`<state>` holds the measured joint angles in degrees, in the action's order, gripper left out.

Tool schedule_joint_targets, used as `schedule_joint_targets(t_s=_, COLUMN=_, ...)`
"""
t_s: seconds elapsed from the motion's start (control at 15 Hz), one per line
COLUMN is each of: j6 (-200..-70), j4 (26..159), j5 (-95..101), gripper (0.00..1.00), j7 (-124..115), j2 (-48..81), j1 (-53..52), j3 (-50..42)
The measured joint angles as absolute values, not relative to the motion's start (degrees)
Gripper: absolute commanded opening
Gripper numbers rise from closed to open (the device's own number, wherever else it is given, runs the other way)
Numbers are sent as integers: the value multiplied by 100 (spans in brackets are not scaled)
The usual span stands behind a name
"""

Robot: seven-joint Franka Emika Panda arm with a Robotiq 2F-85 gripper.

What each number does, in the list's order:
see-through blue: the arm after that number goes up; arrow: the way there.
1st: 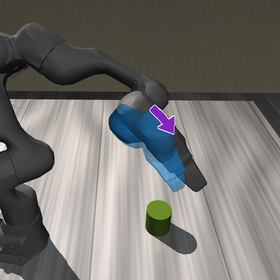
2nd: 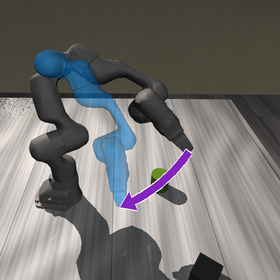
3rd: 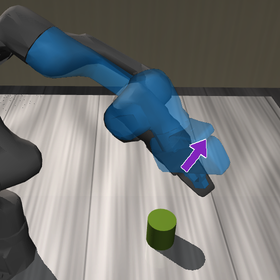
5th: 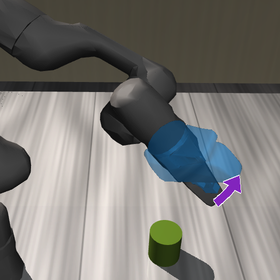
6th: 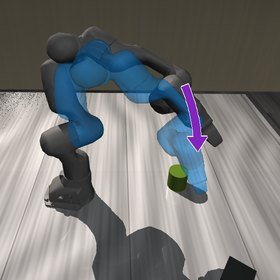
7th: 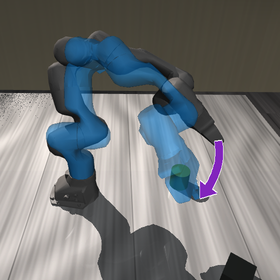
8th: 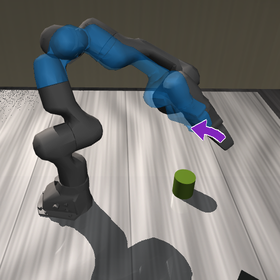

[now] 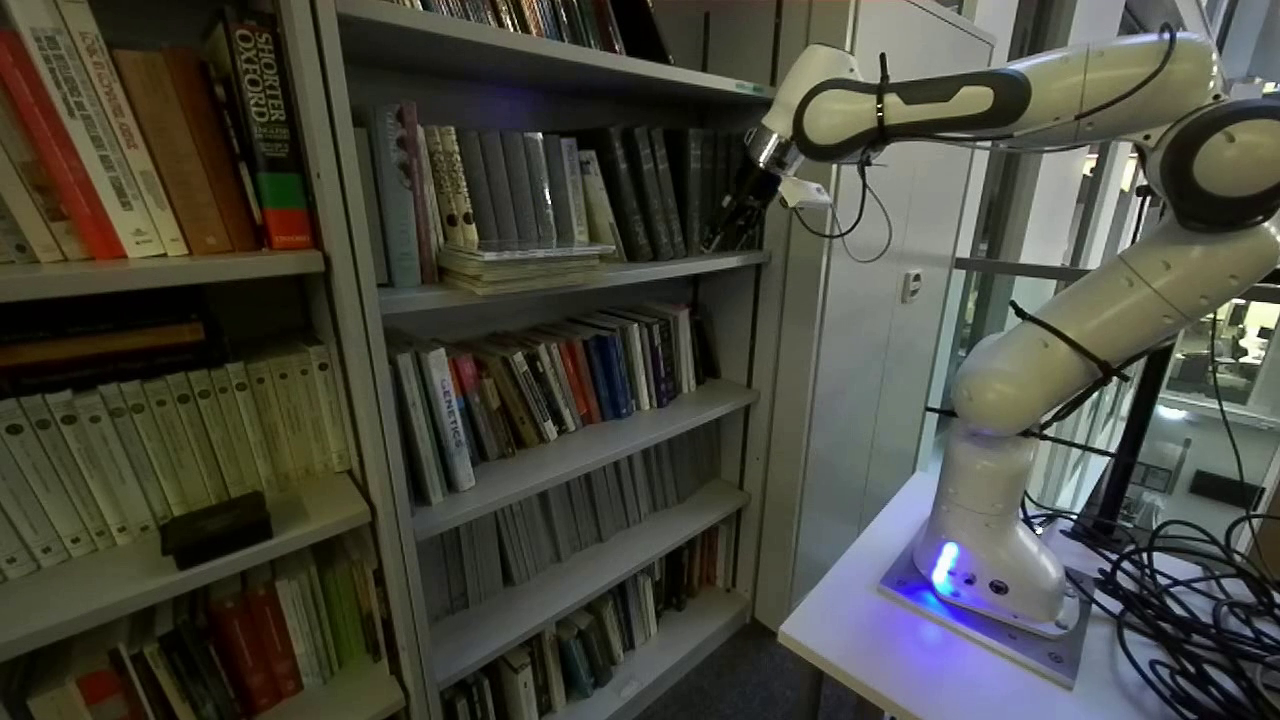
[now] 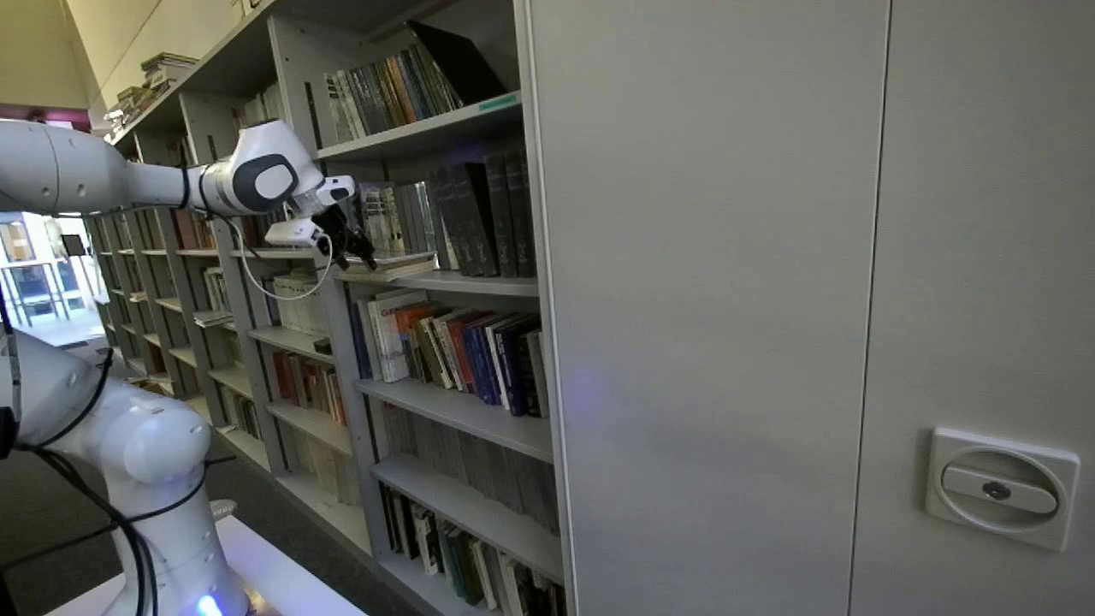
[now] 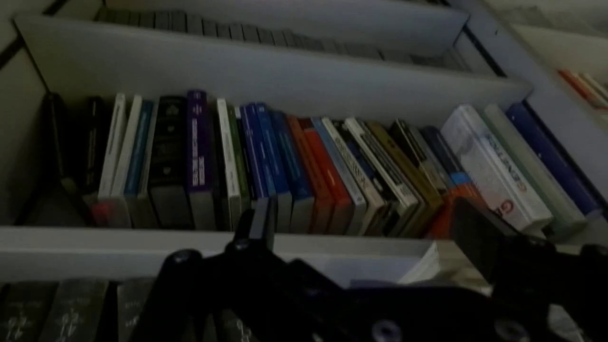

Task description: Pull one of the books out of the shelf and lay it on top of the pile of books

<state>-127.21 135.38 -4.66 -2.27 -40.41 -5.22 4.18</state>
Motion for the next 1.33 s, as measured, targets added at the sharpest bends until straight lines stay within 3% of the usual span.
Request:
schedule_joint_targets(t_s=0.27, j6=-14092, j4=13416, j5=-460, gripper=100, j7=-353, j2=-3796, j1=-519, j3=525)
schedule_joint_targets(t_s=1.07, j6=-14213, j4=13331, j5=-358, gripper=100, j7=-339, j2=-3576, j1=-507, j3=556)
schedule_joint_targets(t_s=1.33, j6=-15257, j4=12983, j5=813, gripper=100, j7=-785, j2=-2902, j1=90, j3=1093)
